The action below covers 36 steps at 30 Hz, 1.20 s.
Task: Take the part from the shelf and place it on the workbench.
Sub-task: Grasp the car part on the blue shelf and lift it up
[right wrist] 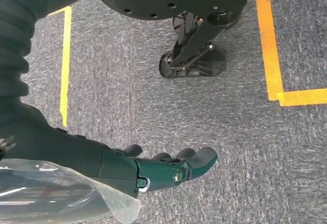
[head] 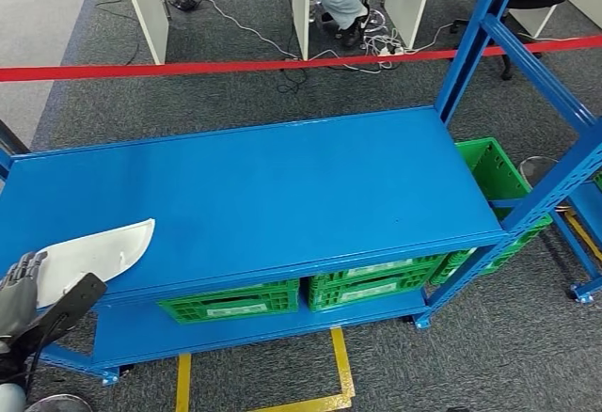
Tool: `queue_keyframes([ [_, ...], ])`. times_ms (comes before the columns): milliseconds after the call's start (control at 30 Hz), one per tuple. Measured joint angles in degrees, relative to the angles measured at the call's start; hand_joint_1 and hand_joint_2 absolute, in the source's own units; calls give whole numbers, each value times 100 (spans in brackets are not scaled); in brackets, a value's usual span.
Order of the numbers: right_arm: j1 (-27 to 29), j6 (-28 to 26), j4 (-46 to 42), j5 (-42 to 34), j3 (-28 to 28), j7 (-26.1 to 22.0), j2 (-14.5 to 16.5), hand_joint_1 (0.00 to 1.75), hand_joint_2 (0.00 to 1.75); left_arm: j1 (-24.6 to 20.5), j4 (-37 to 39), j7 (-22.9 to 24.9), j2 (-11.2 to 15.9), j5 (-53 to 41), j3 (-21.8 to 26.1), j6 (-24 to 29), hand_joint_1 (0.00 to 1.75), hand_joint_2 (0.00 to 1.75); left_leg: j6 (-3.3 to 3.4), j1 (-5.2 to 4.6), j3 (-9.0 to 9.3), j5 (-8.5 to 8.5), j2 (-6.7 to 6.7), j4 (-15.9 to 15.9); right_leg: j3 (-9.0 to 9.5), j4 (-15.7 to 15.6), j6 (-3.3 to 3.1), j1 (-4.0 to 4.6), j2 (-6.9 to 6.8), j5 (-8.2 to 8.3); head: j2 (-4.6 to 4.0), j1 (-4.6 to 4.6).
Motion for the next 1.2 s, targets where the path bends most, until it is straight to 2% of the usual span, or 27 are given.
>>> queue_keyframes([
  [300, -147, 13, 200, 299, -235, -168, 1, 0, 175, -349, 459, 0, 4, -47, -207, -52, 0, 175, 0, 0, 0, 0, 0, 0, 0, 1, 0, 0, 1, 0, -1, 0],
  [467, -187, 31, 254, 389, -343, -191, 1, 0, 175, -441, 609, -9, 3, -47, -274, -59, 16, 175, 0, 0, 0, 0, 0, 0, 1, 1, 0, 0, 0, 0, 0, 0],
  [500, -197, 29, 267, 411, -359, -201, 1, 0, 175, -454, 634, -18, 3, -47, -286, -55, 30, 175, 0, 0, 0, 0, 0, 0, 0, 1, 0, 0, 0, 0, 0, -1],
  [533, -208, 28, 282, 433, -378, -213, 1, 0, 175, -466, 657, -27, 2, -47, -299, -50, 63, 175, 0, 0, 0, 0, 0, 0, 0, 1, 0, 0, 0, 0, -1, 0],
  [600, -231, 25, 315, 467, -418, -236, 1, 0, 175, -481, 697, -46, 2, -46, -326, -35, 141, 175, 0, 0, 0, 0, 0, 0, 0, 1, 0, 0, 0, 0, -1, 0],
  [633, -243, 26, 329, 487, -438, -249, 1, 0, 175, -483, 713, -62, 1, -45, -340, -24, 167, 175, 0, 0, 0, 0, 0, 0, 0, 1, 0, 0, 0, 0, -1, 0],
  [667, -256, 33, 341, 514, -459, -262, 1, 0, 175, -481, 728, -85, -2, -43, -354, -8, 173, 175, 0, 0, 0, 0, -1, 0, 0, 1, 0, 0, -2, 0, 0, 0],
  [1000, -330, 169, 375, 716, -684, -358, 1, 0, 175, -348, 758, -439, -35, 28, -443, 417, 175, 175, 2, 2, 0, 17, -19, 0, 4, 1, 4, 0, -23, 3, 0, 0],
  [1200, -363, 168, 405, 738, -763, -405, 1, 0, 175, -356, 745, -815, -90, 242, -396, 922, 175, 175, -6, 5, 1, 29, -22, 0, 5, 6, 2, 2, -17, 15, 0, 0],
])
